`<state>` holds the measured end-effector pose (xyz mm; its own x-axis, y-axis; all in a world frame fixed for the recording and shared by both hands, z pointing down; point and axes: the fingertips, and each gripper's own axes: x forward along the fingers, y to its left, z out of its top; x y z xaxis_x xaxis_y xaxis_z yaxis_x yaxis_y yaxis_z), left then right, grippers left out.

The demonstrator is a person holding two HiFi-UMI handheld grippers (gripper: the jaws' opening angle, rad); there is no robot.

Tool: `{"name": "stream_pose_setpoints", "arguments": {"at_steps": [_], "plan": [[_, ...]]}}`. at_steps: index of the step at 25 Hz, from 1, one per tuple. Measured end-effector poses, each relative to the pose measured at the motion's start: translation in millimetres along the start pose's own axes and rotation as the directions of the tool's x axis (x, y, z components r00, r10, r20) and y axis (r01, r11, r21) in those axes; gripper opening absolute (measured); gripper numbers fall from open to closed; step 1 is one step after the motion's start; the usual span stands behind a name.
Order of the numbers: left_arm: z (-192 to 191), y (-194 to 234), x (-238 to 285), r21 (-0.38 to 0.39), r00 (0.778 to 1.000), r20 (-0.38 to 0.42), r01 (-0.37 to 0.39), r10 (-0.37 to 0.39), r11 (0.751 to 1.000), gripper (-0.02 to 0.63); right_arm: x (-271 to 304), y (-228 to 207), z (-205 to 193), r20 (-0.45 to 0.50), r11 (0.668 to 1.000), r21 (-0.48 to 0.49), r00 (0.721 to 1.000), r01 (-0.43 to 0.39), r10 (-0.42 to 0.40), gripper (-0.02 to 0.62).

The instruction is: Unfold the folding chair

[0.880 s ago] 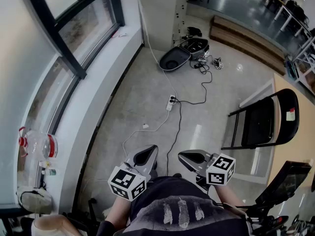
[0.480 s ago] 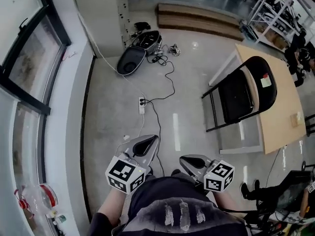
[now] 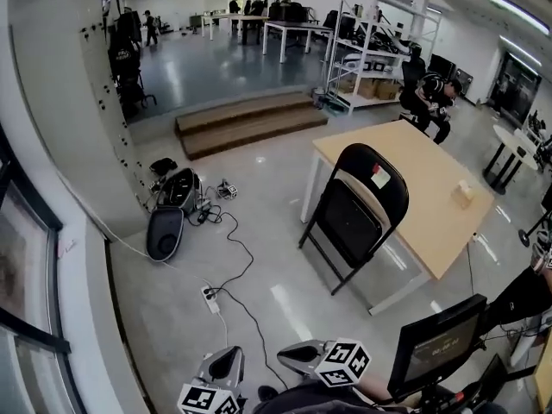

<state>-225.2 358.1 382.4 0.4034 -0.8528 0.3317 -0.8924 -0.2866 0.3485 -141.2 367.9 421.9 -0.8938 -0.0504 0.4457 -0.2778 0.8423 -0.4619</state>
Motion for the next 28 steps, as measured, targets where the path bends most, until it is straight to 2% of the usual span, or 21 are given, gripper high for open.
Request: {"name": "stream_pose_setpoints", "arguments": {"at_steps": [5, 9, 13, 17, 21, 25, 28], "plan": [[24, -6, 27, 0.039, 0.999, -0.005, -0.051, 0.051, 0.998, 0.000, -2, -15, 9, -0.019, 0.998, -0.018, 0.998, -0.055, 0.055, 0.002], [43, -17, 59, 0.068, 0.995, -0.001, -0.104, 0.104, 0.992, 0.000, -12, -50, 25, 0.055, 0.993, 0.000, 0.992, -0.114, 0.114, 0.002], [61, -32, 93, 0.099, 0.990, 0.000, -0.139, 0.140, 0.985, 0.000, -43, -91, 41, 0.101, 0.990, -0.021, 0.985, -0.138, 0.140, 0.002], [71, -65, 138, 0.137, 0.991, -0.019, -0.130, 0.134, 0.982, 0.000, -81, -124, 42, 0.116, 0.985, -0.012, 0.978, -0.174, 0.174, 0.002], [72, -111, 189, 0.167, 0.993, -0.039, -0.104, 0.112, 0.980, 0.000, -135, -153, 42, 0.172, 0.959, 0.006, 0.945, -0.283, 0.278, 0.002], [72, -144, 218, 0.239, 0.994, -0.059, -0.077, 0.093, 0.968, 0.000, -160, -181, 38, 0.190, 0.970, -0.013, 0.952, -0.244, 0.242, 0.002], [72, -151, 244, 0.287, 0.995, -0.056, -0.062, 0.081, 0.956, 0.000, -170, -208, 43, 0.221, 0.976, -0.060, 0.951, -0.207, 0.215, 0.002]]}}
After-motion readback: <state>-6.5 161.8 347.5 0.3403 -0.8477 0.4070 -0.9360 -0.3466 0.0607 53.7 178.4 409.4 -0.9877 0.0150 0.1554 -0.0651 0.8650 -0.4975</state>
